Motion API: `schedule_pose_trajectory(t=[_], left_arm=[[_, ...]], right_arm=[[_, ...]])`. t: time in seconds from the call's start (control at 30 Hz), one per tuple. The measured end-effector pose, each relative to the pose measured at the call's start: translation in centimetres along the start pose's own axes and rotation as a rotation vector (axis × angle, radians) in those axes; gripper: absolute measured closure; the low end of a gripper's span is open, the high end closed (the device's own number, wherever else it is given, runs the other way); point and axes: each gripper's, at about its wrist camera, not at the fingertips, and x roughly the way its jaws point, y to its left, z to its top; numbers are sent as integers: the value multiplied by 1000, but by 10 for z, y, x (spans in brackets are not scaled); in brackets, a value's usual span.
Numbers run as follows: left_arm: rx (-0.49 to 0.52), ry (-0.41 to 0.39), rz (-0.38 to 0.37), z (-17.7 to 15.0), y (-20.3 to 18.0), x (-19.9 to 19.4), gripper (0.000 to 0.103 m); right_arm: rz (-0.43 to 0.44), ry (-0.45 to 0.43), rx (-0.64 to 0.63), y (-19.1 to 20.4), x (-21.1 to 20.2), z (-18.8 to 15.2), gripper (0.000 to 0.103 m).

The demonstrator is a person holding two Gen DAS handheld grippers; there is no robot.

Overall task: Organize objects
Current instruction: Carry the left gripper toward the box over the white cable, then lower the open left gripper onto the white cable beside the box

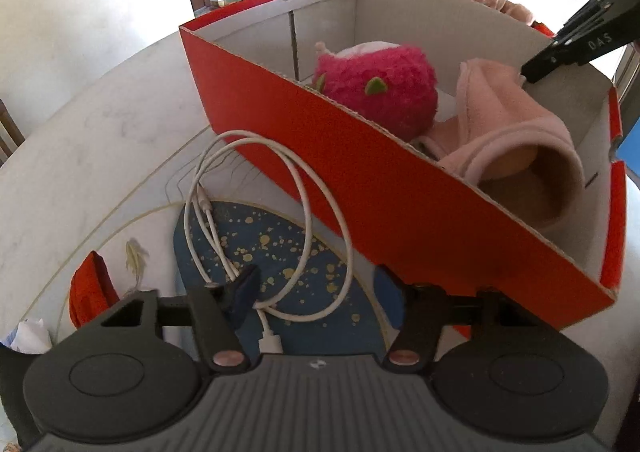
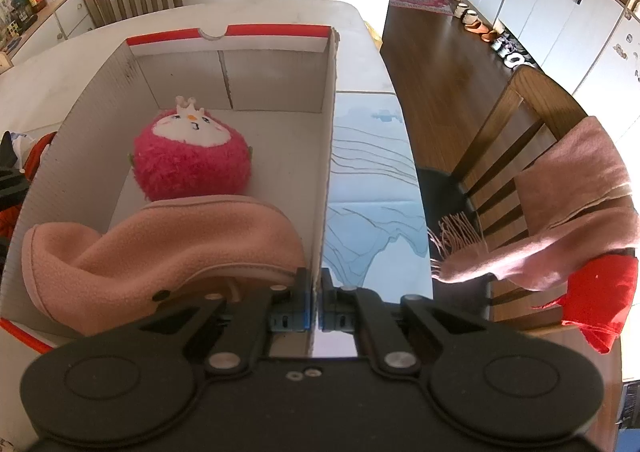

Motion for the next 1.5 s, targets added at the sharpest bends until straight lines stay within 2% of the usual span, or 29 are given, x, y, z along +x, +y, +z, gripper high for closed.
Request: schedule_pose_trajectory(t=[0.03,0.07,0.13,0.2,0.3,0.5,0.8,1.0,1.1,1.3,1.5], left_arm=[[-2,4,6,1,0,2,55],[2,4,13,2,-1,3,63],[8,-5,18,2,-3,3,68],[11,-15,24,3,-4,3,78],[-4,-37,23,4,-5,0,88],[-122,-69,-3,4,7,-13,97],[-418,-173,-25,-5,44,-55,98],[-523,-228,-70,-3,56,-91,98],[-529,-239,-93,5,55,-107,98],[-451,-297,-123,29,44,-146,100],[-399,-359,-116,54,36,-174,100]], right_arm=[[0,0,0,0,0,0,100],[0,0,1,0,0,0,100],[0,0,1,0,0,0,100],[0,0,2,0,0,0,100],[1,0,4,0,0,0,100],[1,-1,5,0,0,0,100],[-2,-2,-2,1,1,1,100],[-3,-3,-11,3,1,1,100],[-3,-4,-14,3,0,1,100],[1,-9,-13,2,0,0,100],[5,-14,-13,2,-1,-1,100]])
